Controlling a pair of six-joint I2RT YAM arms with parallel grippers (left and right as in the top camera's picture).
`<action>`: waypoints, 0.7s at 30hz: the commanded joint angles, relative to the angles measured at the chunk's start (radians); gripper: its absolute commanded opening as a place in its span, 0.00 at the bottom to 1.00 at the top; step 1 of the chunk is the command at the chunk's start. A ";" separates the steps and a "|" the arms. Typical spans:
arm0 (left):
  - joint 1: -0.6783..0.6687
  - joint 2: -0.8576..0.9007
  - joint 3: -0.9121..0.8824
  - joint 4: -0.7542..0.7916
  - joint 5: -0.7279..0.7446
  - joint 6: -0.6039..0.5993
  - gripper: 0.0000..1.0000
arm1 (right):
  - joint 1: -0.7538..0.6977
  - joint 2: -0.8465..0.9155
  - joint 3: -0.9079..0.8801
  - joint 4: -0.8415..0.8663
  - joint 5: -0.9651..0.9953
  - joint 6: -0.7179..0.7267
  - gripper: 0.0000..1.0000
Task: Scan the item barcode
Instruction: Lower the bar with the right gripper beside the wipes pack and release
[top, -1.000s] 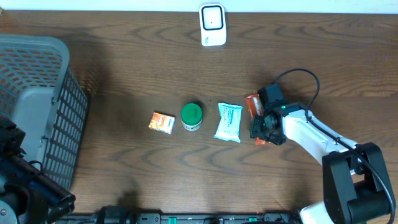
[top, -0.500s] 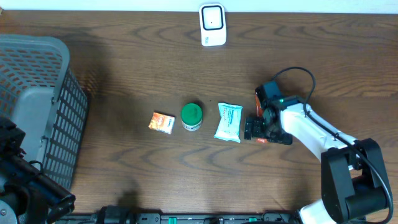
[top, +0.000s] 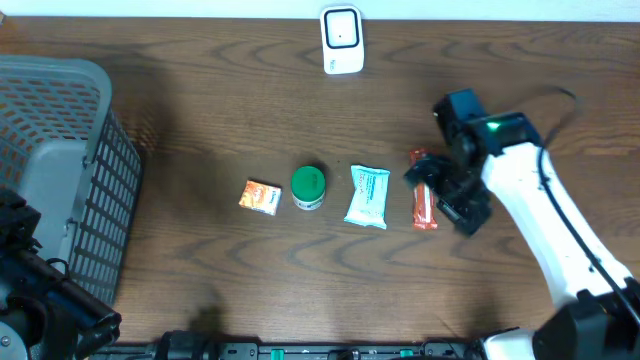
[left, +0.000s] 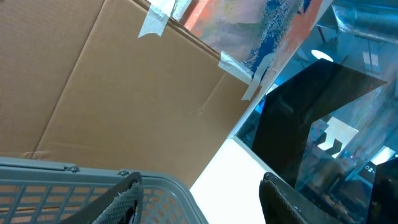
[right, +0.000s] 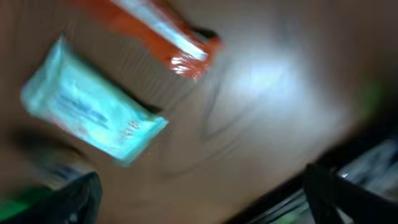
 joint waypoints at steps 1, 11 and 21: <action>0.004 -0.003 -0.005 0.005 -0.003 -0.005 0.61 | -0.007 -0.013 0.003 0.033 -0.154 0.739 0.86; -0.008 -0.003 -0.005 0.004 -0.003 -0.005 0.61 | -0.018 0.035 -0.003 0.231 0.044 0.802 0.99; -0.008 -0.003 -0.005 0.000 -0.003 -0.005 0.61 | -0.092 0.162 -0.003 0.187 0.045 0.802 0.99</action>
